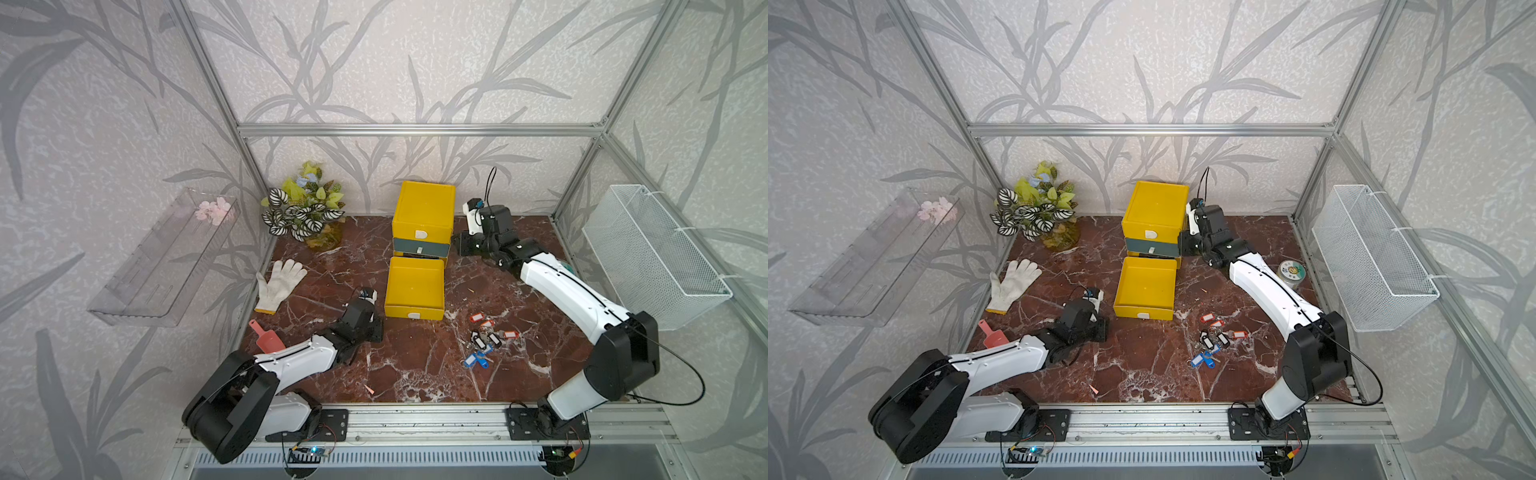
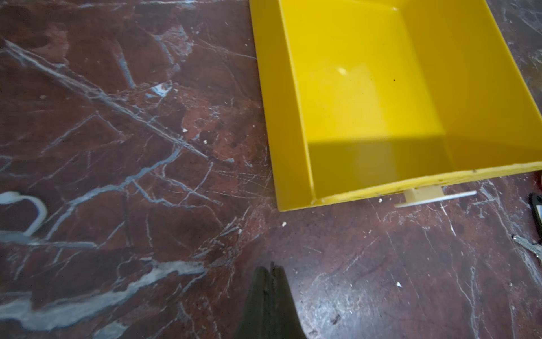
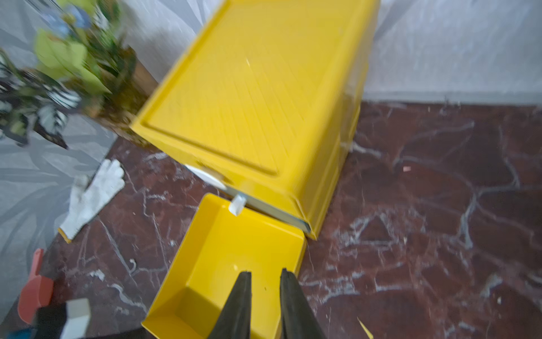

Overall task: Take the keys out of the drawer
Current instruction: Close the drawer in the storage box.

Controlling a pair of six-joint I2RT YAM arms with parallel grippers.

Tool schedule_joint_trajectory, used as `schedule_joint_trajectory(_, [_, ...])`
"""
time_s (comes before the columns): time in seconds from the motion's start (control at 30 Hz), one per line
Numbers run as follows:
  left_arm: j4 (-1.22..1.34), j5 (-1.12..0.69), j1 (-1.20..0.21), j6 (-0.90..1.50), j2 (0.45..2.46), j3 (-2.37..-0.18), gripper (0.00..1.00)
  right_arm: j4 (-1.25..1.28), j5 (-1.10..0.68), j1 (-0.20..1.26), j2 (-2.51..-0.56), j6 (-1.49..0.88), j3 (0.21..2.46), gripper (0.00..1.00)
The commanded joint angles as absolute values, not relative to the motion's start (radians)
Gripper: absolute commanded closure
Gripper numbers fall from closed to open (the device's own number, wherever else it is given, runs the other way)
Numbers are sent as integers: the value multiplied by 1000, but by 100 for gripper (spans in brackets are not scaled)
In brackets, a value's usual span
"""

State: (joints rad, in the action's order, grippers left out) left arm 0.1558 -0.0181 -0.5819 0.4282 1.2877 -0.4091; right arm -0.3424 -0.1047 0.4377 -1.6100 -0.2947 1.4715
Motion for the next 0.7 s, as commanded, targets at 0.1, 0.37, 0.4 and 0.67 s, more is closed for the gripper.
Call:
schedule_joint_trajectory(0.1, [203, -74, -596, 435, 1380, -450, 100, -437, -161, 451, -1868, -216, 1819, 76])
schedule_joint_trajectory(0.37, [249, -80, -597, 419, 1457, -504, 100, -666, -260, 454, -2177, -207, 2213, 75])
schedule_joint_trajectory(0.4, [254, -83, -598, 417, 1468, -511, 100, -674, -262, 455, -2189, -208, 2222, 75])
schedule_joint_trajectory(0.67, [280, -84, -595, 414, 1536, -558, 100, -654, -254, 459, -2175, -211, 2183, 74])
